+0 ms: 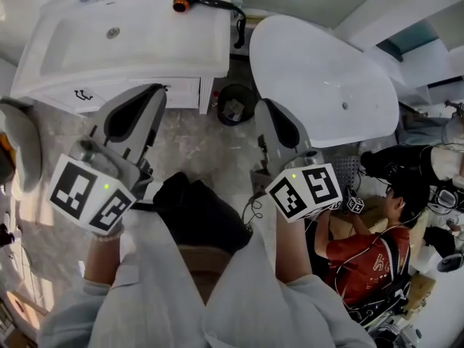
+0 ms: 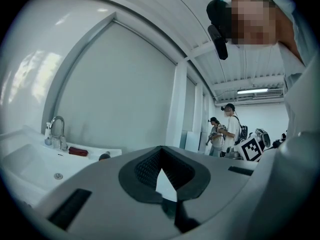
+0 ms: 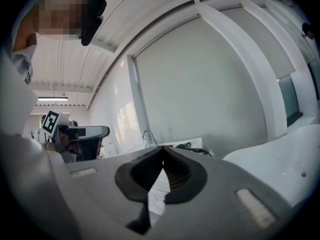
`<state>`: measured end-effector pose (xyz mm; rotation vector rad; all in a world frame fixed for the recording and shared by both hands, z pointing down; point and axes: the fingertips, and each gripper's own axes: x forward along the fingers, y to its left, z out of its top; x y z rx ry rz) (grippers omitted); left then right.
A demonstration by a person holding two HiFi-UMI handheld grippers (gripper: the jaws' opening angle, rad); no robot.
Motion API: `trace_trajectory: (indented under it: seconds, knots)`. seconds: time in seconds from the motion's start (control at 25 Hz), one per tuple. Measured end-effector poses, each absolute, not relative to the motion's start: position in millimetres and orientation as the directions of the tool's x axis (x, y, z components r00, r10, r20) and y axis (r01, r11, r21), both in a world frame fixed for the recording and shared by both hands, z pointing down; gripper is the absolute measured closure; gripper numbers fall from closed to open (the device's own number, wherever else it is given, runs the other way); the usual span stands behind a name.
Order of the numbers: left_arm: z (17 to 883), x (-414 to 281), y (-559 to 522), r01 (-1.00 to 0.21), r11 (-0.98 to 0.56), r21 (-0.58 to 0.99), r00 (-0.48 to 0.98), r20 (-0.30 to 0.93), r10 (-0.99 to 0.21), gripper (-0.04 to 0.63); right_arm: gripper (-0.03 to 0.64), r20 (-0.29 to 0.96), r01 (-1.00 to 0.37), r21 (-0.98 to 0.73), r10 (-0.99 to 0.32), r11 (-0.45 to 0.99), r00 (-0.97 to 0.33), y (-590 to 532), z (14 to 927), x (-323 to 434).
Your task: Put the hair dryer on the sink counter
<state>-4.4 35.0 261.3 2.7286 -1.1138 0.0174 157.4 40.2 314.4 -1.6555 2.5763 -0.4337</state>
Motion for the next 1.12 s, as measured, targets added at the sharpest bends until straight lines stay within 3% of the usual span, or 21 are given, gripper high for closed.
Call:
trace_trajectory:
  seconds: [1.12]
  knots:
    - [261, -12, 17, -0.616, -0.764, 0.193, 0.785, 0.072, -0.615, 0.592, 0.618, 0.125, -0.914, -0.24, -0.923, 0.328, -0.364, 40, 310, 132]
